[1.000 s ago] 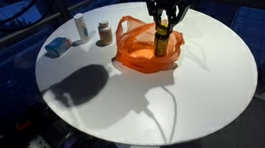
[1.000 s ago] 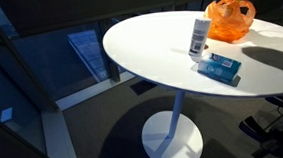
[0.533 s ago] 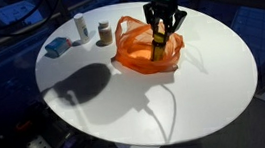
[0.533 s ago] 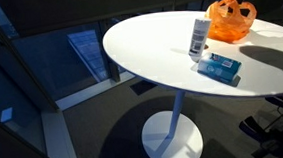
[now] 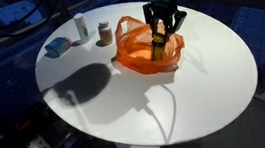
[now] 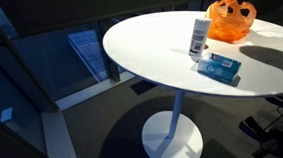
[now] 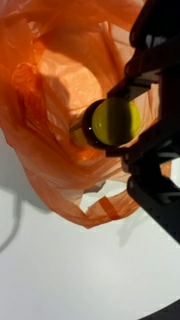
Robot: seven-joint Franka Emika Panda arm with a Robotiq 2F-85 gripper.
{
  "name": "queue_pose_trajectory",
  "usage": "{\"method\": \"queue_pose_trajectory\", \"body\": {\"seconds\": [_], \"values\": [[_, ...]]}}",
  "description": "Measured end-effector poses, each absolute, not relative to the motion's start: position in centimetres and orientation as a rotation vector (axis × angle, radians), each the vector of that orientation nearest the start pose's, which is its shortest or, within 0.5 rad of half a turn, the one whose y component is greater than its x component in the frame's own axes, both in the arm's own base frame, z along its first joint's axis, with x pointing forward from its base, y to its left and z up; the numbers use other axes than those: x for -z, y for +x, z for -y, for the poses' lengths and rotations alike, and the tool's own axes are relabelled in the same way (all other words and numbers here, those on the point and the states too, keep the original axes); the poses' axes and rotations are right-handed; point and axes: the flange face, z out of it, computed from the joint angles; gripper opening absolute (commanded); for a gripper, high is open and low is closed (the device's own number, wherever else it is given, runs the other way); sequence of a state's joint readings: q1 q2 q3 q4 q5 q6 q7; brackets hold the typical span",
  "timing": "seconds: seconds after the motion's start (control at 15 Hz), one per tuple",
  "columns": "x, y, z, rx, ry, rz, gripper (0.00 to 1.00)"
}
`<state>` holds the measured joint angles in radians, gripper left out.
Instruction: Put the black and yellow bottle in the orange plastic bag
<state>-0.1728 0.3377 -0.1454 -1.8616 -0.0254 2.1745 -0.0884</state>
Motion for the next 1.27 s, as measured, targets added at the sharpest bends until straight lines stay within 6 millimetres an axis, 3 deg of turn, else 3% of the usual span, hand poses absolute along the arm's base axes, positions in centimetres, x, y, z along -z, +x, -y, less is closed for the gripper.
{"method": "queue_pose_trajectory", "body": {"seconds": [0.13,0.47,1.0,1.27], "values": [[-33.7,59.7,19.2,-0.058,-3.187,-0.329,0.99],[-35.3,59.4,18.6,-0.065,-3.185,-0.261,1.00],[-42.5,55.6,17.6,-0.261,-3.172,-0.157,1.00],[-45.9,54.0,17.6,-0.274,-3.199,-0.147,1.00]]}}
